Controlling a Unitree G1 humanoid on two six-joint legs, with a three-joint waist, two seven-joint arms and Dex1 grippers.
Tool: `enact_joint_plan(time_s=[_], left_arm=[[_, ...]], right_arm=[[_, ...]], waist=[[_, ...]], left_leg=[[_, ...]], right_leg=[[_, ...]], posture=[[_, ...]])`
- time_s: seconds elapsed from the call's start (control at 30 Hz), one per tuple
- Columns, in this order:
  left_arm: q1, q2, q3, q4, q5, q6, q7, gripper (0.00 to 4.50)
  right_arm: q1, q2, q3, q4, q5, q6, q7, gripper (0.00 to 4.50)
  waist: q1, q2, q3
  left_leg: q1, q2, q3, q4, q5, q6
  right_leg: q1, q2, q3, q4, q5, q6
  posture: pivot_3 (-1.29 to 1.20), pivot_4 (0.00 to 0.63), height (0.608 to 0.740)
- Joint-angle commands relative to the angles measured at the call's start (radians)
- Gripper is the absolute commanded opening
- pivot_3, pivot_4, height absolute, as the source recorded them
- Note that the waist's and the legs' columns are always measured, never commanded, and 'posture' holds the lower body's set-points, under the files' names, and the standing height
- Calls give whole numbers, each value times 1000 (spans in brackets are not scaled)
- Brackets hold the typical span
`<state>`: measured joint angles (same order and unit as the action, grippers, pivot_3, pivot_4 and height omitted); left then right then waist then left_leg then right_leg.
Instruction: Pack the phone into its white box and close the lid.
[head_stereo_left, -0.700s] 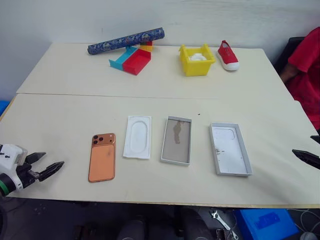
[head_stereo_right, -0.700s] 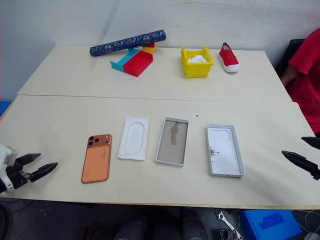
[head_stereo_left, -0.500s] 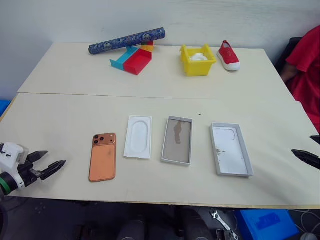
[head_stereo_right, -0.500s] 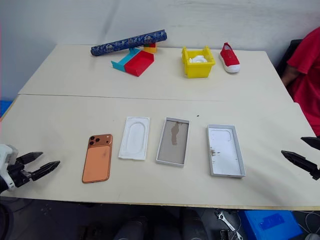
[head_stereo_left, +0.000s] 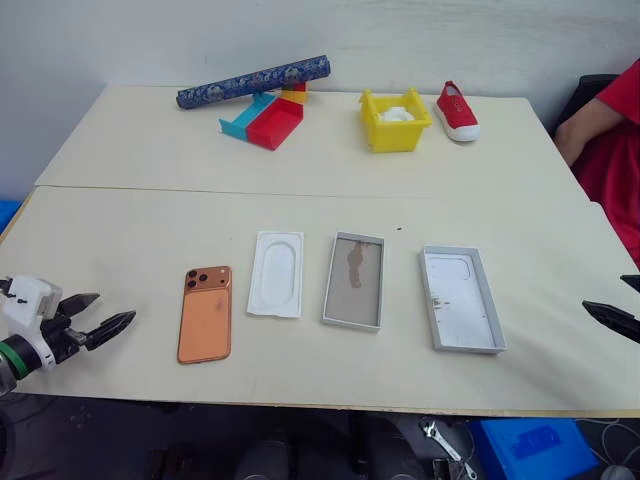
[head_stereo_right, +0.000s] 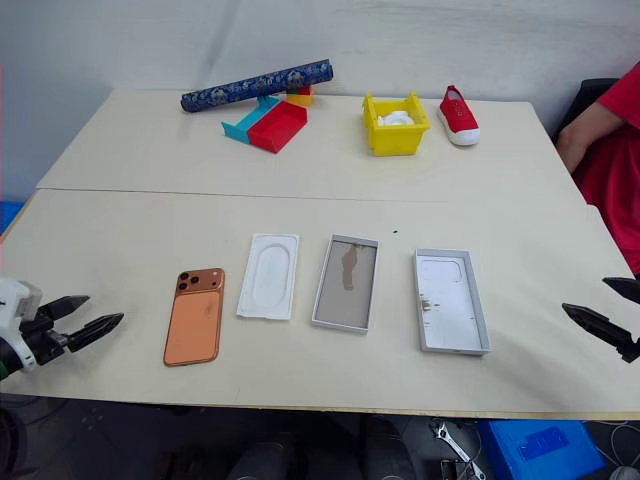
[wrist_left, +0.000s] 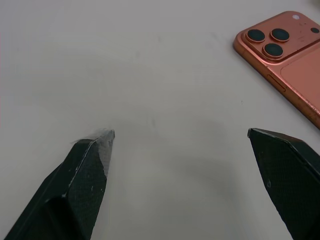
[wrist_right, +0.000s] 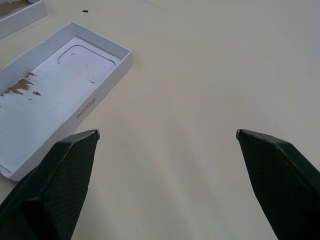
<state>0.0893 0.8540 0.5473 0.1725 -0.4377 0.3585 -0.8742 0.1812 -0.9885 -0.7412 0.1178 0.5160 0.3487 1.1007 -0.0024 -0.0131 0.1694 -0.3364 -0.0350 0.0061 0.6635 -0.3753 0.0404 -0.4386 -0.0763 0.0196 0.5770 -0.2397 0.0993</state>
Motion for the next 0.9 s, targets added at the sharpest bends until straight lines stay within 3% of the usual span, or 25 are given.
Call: enact_joint_plan(time_s=[0.03,0.27,0.5,0.77,0.9], left_arm=[[-17,19,-2,-24,1,12,2,4494],[-73,15,-27,-63,-29,94,1,4494],[-127,28,-111,-252,-160,327,-58,4494],[-280,69,-263,-333,-312,735,-26,4494],[-449,-21,-317,-259,-371,966,56,4494]], right_arm=[[-3,15,-30,-41,6,-19,-18,4481],[6,29,-31,-144,22,1,-34,4481],[-9,20,12,-423,153,156,-46,4481],[-49,27,146,-718,249,216,-95,4481],[-119,18,260,-800,284,224,-106,4481]], waist=[[0,0,0],[1,0,0],[1,0,0],[2,0,0],[6,-1,0]], left_leg=[[0,0,0,0,0,0],[0,0,0,1,0,-1],[0,0,-1,3,0,-2],[0,0,-2,4,0,-3],[0,0,-3,6,4,-9]], right_leg=[[0,-1,-2,0,0,0],[0,-5,-13,3,0,0],[0,-5,-13,8,0,0],[1,-4,-15,8,0,0],[2,-4,-16,9,0,1]], posture=[[0,150,740],[0,150,740],[0,150,740],[0,150,740],[0,150,740]])
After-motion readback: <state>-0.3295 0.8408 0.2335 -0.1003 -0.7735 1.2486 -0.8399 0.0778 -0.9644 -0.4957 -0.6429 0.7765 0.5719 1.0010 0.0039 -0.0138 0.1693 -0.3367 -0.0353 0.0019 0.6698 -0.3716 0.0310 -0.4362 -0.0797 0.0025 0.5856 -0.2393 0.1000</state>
